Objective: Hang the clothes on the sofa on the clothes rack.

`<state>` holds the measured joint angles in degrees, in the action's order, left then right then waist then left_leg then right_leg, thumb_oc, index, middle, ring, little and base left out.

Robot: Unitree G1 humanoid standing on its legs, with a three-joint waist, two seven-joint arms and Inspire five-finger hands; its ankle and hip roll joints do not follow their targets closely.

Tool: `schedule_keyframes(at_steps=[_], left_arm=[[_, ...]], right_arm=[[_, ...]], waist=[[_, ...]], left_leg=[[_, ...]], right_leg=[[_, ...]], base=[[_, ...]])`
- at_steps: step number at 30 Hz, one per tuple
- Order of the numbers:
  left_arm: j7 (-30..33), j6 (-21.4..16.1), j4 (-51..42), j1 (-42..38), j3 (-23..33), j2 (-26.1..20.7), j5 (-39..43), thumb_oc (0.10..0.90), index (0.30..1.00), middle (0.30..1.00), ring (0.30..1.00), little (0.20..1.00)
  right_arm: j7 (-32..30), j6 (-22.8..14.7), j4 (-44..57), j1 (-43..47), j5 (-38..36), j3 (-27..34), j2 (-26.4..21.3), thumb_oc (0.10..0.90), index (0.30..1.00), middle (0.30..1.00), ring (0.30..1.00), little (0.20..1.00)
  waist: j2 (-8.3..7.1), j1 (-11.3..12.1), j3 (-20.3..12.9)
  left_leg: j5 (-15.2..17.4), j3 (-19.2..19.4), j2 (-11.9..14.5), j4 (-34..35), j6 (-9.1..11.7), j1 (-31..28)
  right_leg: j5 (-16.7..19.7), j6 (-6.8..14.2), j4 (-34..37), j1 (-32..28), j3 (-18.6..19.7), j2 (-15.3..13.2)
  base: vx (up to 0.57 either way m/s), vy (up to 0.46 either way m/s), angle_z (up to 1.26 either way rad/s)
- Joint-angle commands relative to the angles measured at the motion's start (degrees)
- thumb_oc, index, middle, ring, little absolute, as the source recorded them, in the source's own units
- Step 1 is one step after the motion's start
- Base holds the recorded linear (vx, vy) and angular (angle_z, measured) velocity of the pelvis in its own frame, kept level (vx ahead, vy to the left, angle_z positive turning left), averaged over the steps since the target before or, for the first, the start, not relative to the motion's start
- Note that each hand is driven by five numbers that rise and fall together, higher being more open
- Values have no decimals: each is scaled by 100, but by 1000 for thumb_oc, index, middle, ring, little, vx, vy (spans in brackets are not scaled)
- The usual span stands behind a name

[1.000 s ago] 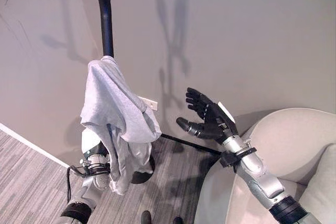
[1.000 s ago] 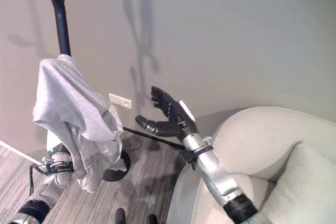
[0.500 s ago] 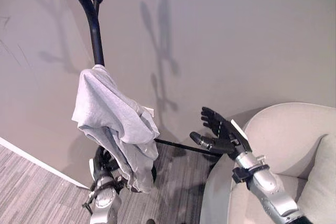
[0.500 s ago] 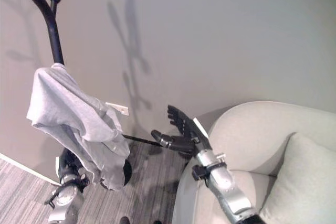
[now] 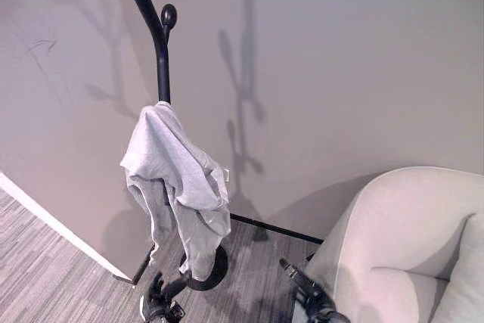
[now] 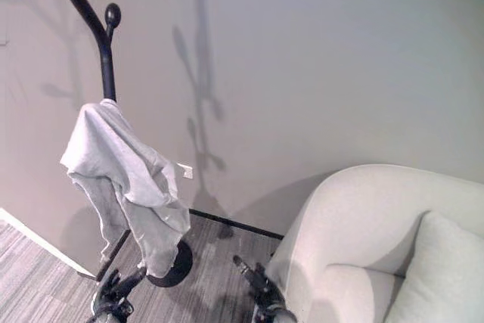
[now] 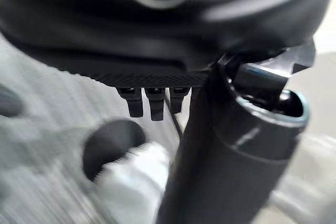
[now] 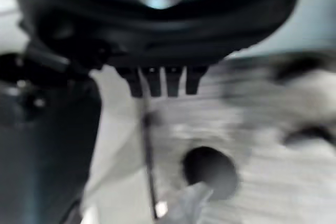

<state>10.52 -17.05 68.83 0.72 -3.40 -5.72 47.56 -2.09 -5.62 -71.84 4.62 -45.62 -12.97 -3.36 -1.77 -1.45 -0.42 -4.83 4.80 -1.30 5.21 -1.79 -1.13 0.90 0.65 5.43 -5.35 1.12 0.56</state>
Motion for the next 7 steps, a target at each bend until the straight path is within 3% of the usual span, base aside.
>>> schedule_keyframes(at_steps=[1, 7], left_arm=[[-217, -49, 200, -268, 34, 11, -149, 800, 900, 900, 900, 900], [-367, 126, 620, -184, -113, 125, -498, 800, 900, 900, 900, 900]], right_arm=[[-110, -47, -256, 30, -391, 177, -187, 800, 900, 900, 900, 900], [-161, 77, -989, -22, -149, 438, -109, 800, 900, 900, 900, 900]], waist=[[-154, 96, -112], [-96, 81, -147]], left_leg=[[663, -95, 159, -21, 202, -327], [656, -132, 156, -21, 207, -358]], right_leg=[[-166, 371, -105, 52, 51, -306], [-179, 360, -107, -1, -20, -312]], base=[[19, 1, 22], [11, 3, 15]])
